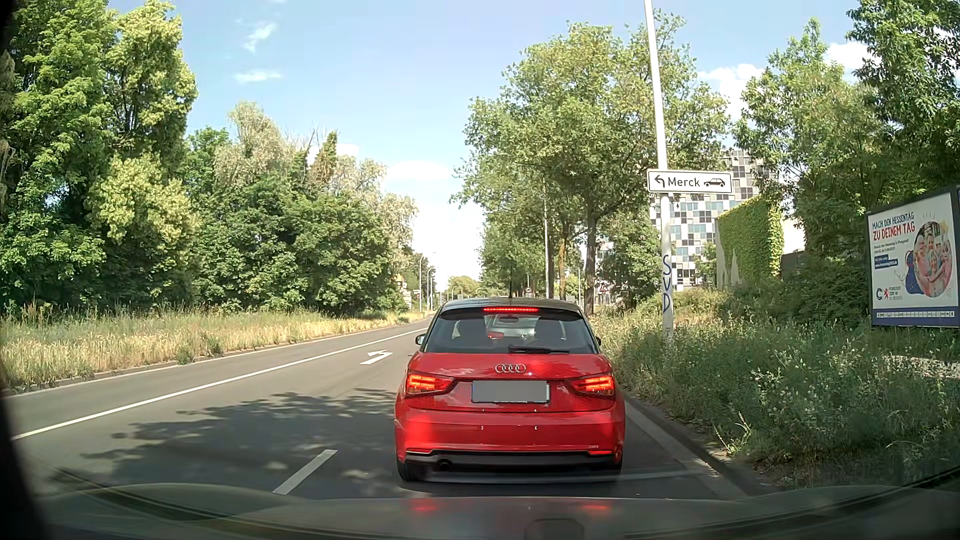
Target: Follow the waypoints while adhering to traffic rules and regulations
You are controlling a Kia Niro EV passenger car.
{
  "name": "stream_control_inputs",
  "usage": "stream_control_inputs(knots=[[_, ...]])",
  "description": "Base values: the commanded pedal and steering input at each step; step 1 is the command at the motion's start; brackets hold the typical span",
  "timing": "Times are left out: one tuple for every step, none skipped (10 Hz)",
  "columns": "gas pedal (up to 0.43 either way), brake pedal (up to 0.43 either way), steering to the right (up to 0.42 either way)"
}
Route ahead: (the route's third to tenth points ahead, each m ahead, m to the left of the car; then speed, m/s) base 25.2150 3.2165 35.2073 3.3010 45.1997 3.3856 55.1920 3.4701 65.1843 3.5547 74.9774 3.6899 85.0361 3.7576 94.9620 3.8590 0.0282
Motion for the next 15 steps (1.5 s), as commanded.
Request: stream_control_inputs(knots=[[0.000, 0.299, 0.005], [0.000, 0.293, 0.005], [0.000, 0.293, 0.005], [0.000, 0.293, 0.005], [0.000, 0.293, 0.005], [0.000, 0.293, 0.005], [0.000, 0.293, 0.005], [0.000, 0.293, 0.005], [0.000, 0.293, 0.005], [0.000, 0.293, 0.005], [0.000, 0.293, 0.005], [0.000, 0.293, 0.005], [0.000, 0.293, 0.005], [0.000, 0.293, 0.005], [0.000, 0.293, 0.005]])
